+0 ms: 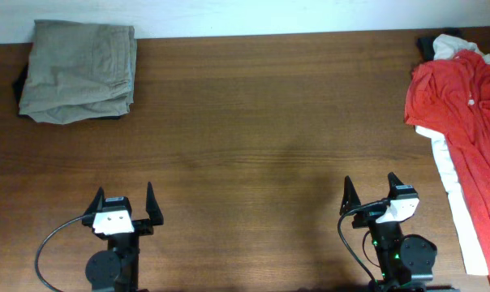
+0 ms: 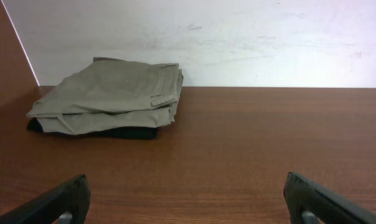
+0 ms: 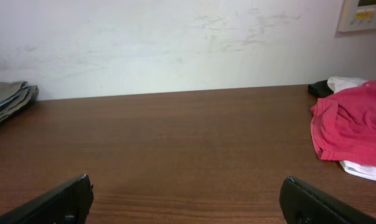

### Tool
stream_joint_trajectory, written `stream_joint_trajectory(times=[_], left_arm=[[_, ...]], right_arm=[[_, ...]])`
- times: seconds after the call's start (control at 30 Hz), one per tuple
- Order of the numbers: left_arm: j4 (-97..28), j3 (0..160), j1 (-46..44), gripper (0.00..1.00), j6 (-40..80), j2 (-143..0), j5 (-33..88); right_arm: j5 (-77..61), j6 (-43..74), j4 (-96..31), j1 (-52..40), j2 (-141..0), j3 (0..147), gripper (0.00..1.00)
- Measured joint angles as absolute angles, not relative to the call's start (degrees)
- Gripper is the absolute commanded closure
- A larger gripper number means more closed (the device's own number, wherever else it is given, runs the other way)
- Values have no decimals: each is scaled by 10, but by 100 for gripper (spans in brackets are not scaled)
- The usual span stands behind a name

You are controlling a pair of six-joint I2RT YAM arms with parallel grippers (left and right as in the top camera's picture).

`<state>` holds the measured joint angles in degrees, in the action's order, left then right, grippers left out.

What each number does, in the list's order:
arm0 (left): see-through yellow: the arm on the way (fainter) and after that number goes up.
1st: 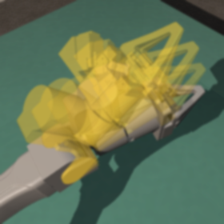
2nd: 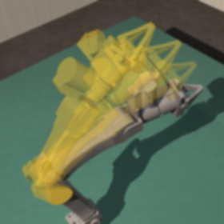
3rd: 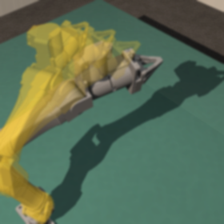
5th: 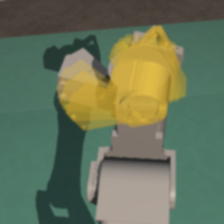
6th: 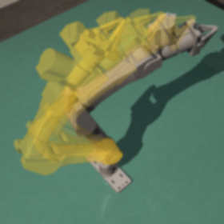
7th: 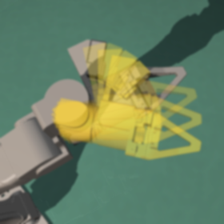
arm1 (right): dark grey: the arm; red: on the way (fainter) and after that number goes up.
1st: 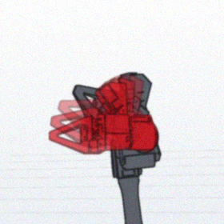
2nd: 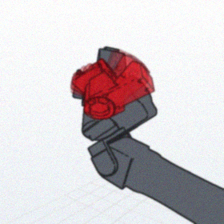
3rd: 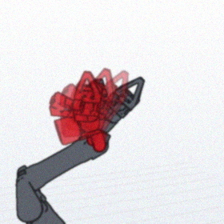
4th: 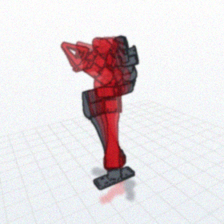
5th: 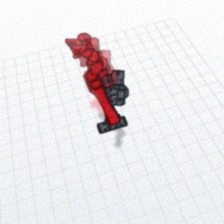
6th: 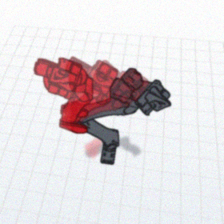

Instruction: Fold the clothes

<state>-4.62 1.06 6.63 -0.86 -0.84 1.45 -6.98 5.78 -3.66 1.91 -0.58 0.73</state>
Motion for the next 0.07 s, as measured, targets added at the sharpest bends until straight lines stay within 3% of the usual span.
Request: stream_joint_trajectory(times=[0.07], left_arm=[[-46, 11, 66, 1, -9, -8, 15]], right_arm=[[-70, 58, -37, 19, -6, 7, 1]])
